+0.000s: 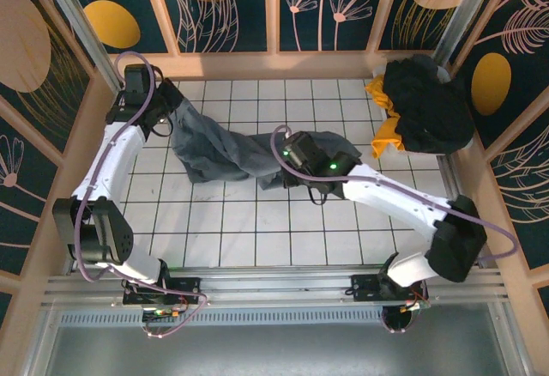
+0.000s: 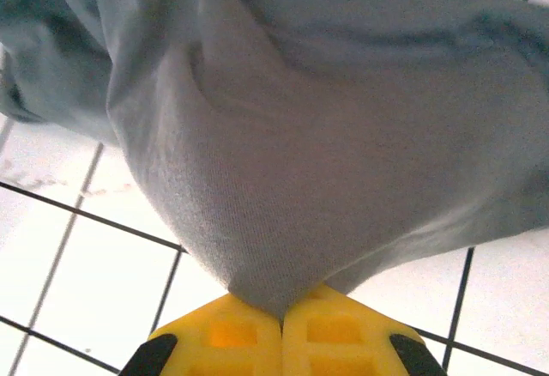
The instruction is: Fold and stack the t-shirts
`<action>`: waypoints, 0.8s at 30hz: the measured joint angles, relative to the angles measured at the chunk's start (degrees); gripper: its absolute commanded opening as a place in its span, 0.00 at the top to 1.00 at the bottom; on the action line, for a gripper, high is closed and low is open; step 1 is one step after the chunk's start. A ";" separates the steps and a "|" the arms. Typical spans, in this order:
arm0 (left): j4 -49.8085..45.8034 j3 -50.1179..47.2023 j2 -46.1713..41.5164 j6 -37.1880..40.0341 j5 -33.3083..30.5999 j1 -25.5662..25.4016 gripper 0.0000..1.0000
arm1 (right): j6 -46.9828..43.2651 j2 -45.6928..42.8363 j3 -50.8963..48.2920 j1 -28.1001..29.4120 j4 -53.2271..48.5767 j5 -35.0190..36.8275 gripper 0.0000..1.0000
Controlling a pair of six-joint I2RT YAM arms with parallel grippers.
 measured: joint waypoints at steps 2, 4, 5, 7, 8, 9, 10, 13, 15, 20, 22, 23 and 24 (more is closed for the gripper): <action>-0.74 0.00 -1.97 -0.66 -0.92 0.00 1.00 | 0.02 -3.15 0.46 -0.44 -0.15 0.04 1.00; -1.31 0.00 -4.61 -1.51 -1.51 0.00 1.00 | 0.04 -6.21 0.96 -0.66 -0.17 0.24 1.00; -1.46 0.00 -6.23 -1.97 -1.90 0.00 1.00 | 0.15 -7.82 1.29 -0.81 -0.15 0.44 1.00; -1.55 -0.02 -10.08 -2.71 -2.82 0.00 1.00 | 0.48 -11.10 2.05 -0.92 -0.15 1.46 1.00; -1.51 -0.02 -12.63 -3.26 -3.32 0.00 1.00 | 0.70 -12.85 2.45 -0.96 -0.13 2.14 1.00; -1.46 -0.04 -14.82 -3.63 -3.93 -0.02 1.00 | 0.87 -14.34 2.84 -1.01 -0.13 2.82 1.00; -1.25 -0.04 -17.25 -3.98 -4.39 -0.02 1.00 | 1.05 -16.06 3.34 -1.09 -0.13 3.63 1.00; -0.28 0.15 -23.87 -5.16 -6.12 0.00 1.00 | 1.07 -20.06 5.53 -1.40 -0.15 6.56 1.00; -0.17 1.49 -26.60 -5.70 -7.37 0.00 1.00 | 0.98 -21.46 7.80 -1.62 -0.15 8.76 1.00; 1.51 10.56 -26.32 -6.75 -9.75 0.00 1.00 | -0.33 -22.32 13.46 -4.92 0.96 11.85 1.00; 2.58 14.69 -24.48 -7.17 -10.38 0.00 1.00 | -0.48 -22.16 14.71 -8.90 1.92 11.04 1.00; 3.21 16.74 -23.06 -7.37 -10.60 0.00 1.00 | -0.46 -21.86 15.21 -11.80 2.40 9.97 1.00; 3.85 18.36 -21.81 -7.52 -10.75 -0.02 1.00 | -0.39 -21.42 15.58 -14.23 2.78 8.92 1.00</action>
